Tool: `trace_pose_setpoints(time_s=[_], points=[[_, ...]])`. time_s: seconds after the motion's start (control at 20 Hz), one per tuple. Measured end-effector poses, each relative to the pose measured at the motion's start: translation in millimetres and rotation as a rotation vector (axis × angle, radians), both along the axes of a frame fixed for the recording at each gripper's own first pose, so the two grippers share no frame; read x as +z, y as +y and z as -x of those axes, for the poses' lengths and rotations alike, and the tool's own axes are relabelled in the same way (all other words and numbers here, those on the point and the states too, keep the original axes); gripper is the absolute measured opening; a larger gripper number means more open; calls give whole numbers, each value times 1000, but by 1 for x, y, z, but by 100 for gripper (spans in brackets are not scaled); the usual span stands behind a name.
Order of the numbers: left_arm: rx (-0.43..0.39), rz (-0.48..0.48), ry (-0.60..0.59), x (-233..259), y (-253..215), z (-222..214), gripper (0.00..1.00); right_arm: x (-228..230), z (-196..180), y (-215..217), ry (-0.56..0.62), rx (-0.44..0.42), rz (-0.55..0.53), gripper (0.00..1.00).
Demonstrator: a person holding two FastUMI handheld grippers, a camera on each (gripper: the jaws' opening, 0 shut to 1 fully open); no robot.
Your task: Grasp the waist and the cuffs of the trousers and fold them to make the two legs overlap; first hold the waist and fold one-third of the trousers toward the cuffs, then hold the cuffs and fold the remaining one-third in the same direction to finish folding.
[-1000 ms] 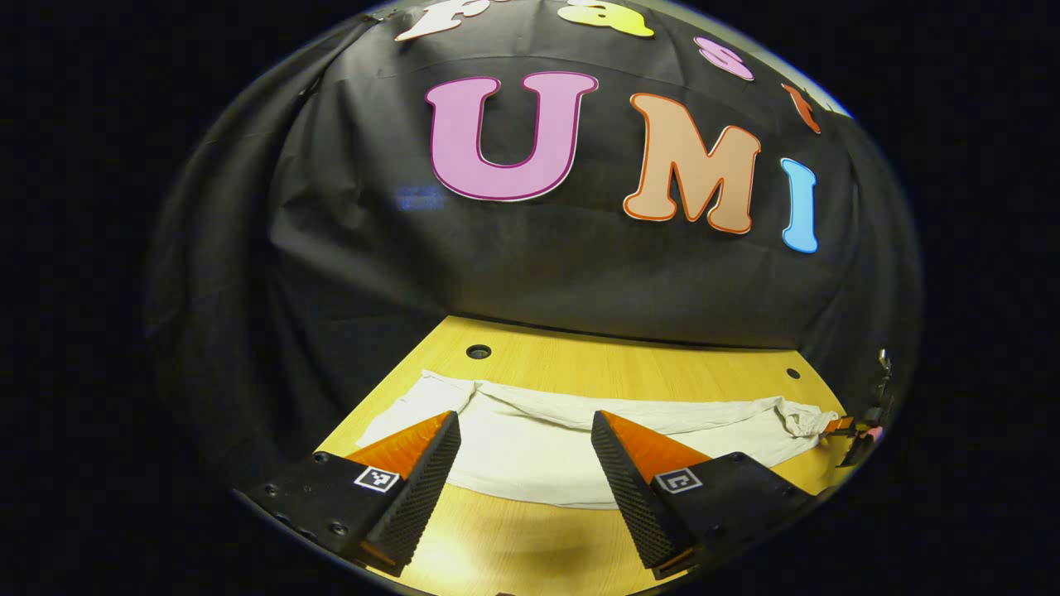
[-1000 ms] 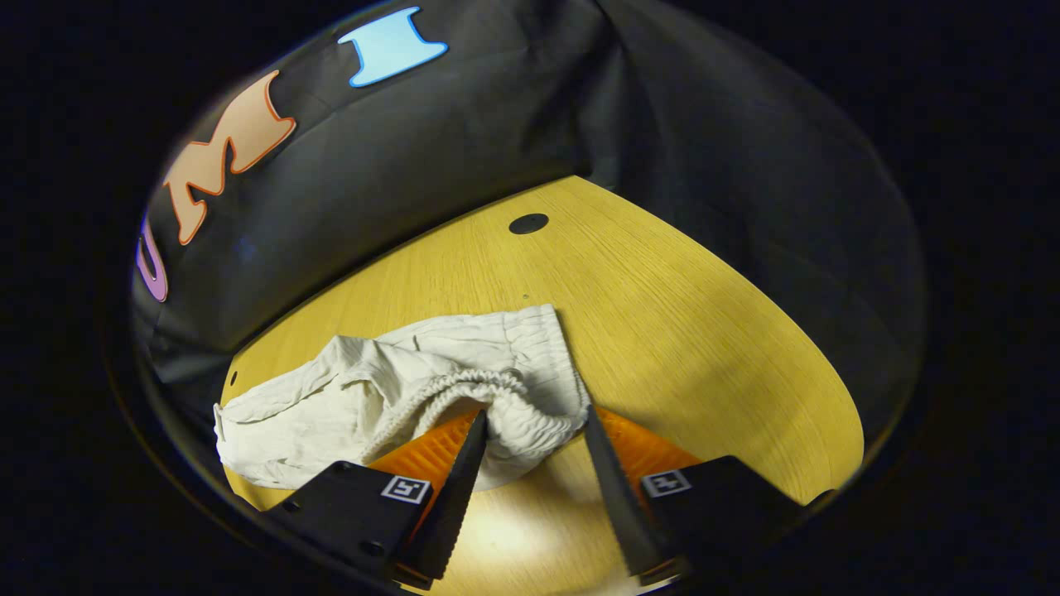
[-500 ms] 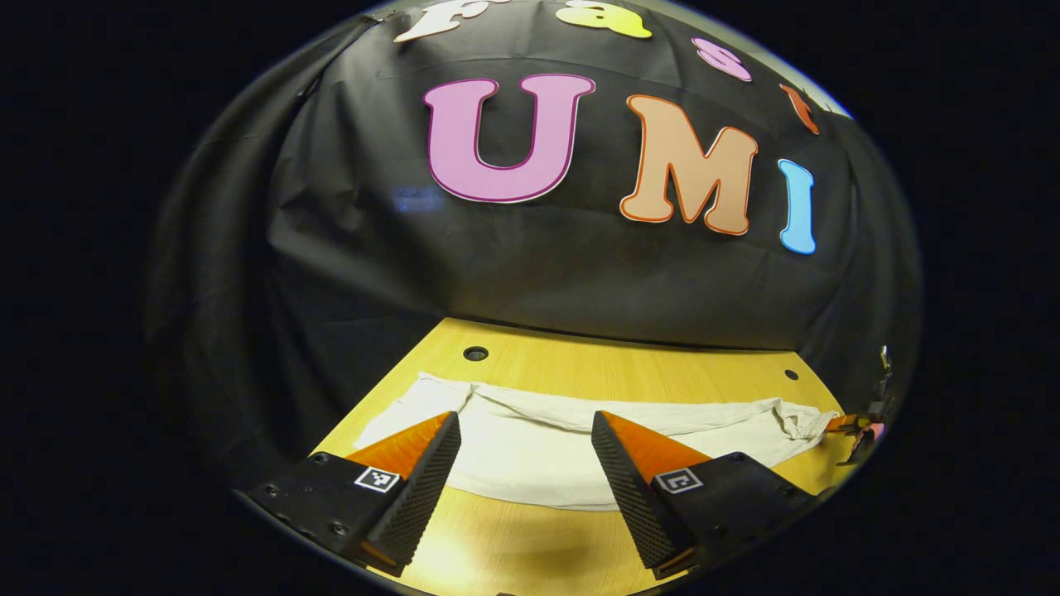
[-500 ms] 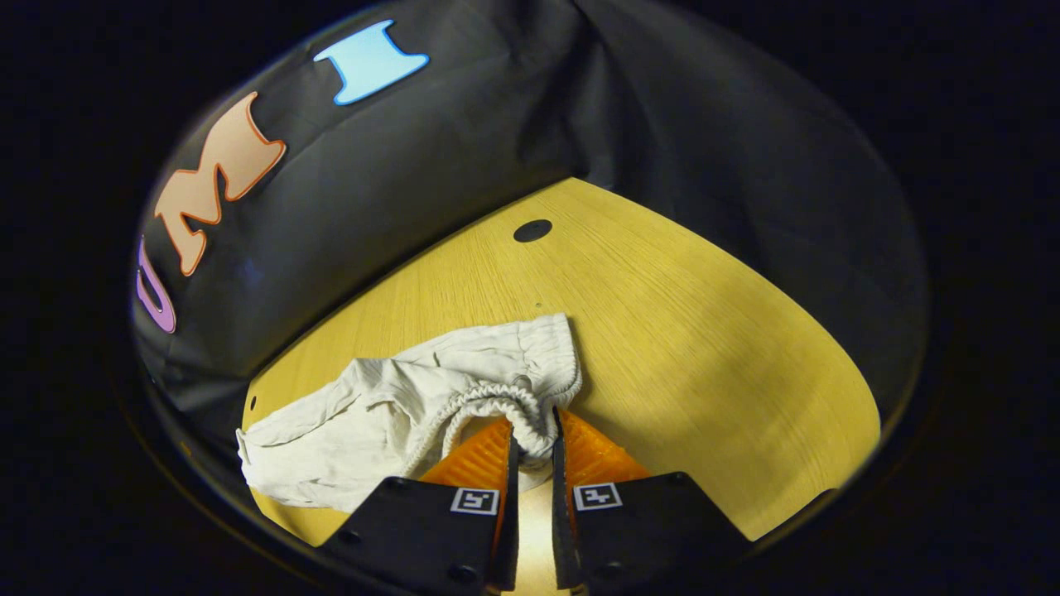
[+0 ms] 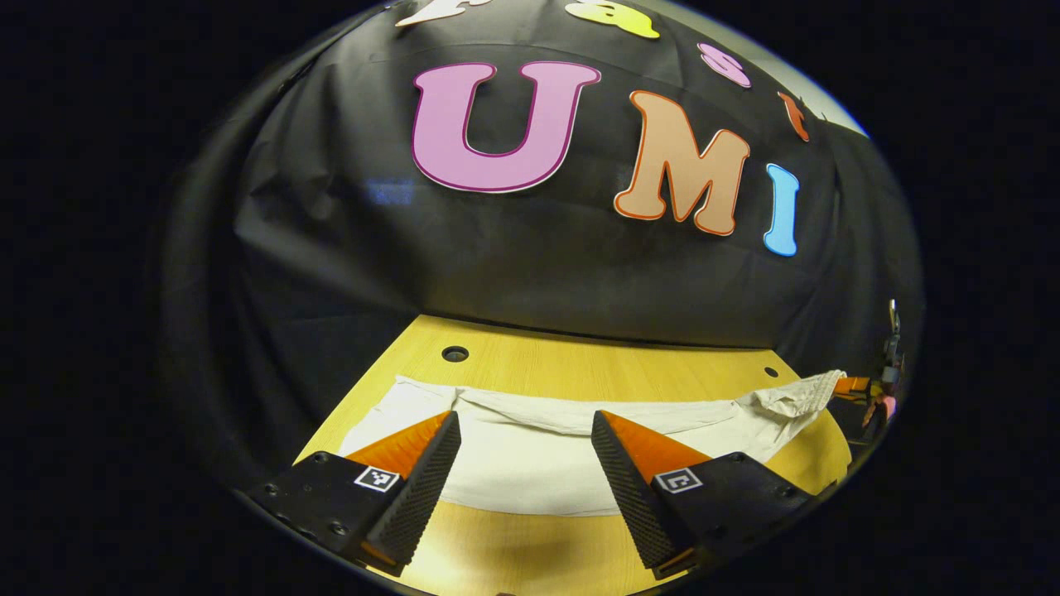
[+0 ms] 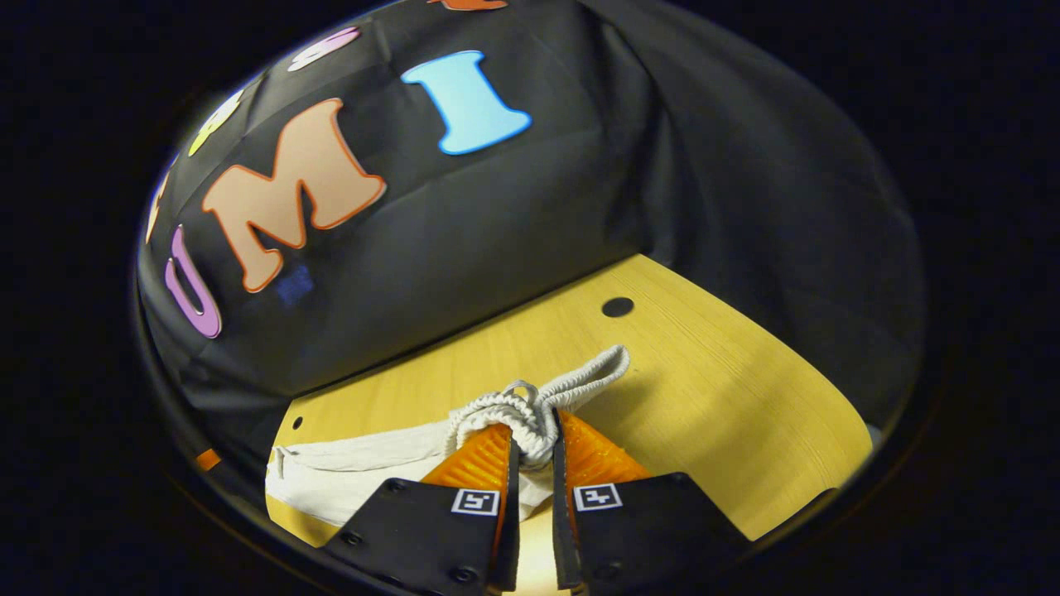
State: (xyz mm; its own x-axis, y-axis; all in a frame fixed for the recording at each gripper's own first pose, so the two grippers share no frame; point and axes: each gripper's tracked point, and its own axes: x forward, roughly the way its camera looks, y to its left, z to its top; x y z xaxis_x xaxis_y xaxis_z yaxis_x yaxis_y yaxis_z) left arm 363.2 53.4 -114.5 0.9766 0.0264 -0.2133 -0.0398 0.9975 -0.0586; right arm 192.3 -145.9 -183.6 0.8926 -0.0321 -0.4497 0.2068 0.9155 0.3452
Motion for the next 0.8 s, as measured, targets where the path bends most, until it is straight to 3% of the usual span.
trace_pose_setpoints(time_s=[0.2, 0.4, 0.65, 0.75, 0.8], points=[[-48, 39, 20, -2, -5, 2, 95, 48, -14, 83, -83, 96, 62, 19], [-54, 70, 42, -6, -2, 5, 96, 64, -24, 190, -115, 233, 89, 19], [-20, 86, 68, -11, 4, 0, 96, 17, -24, 318, -64, 441, 134, 19], [-5, 88, 84, -14, 6, -5, 95, -13, -28, 339, -10, 491, 183, 19], [1, 88, 92, -15, 6, -7, 96, -21, -33, 342, 8, 503, 217, 14]])
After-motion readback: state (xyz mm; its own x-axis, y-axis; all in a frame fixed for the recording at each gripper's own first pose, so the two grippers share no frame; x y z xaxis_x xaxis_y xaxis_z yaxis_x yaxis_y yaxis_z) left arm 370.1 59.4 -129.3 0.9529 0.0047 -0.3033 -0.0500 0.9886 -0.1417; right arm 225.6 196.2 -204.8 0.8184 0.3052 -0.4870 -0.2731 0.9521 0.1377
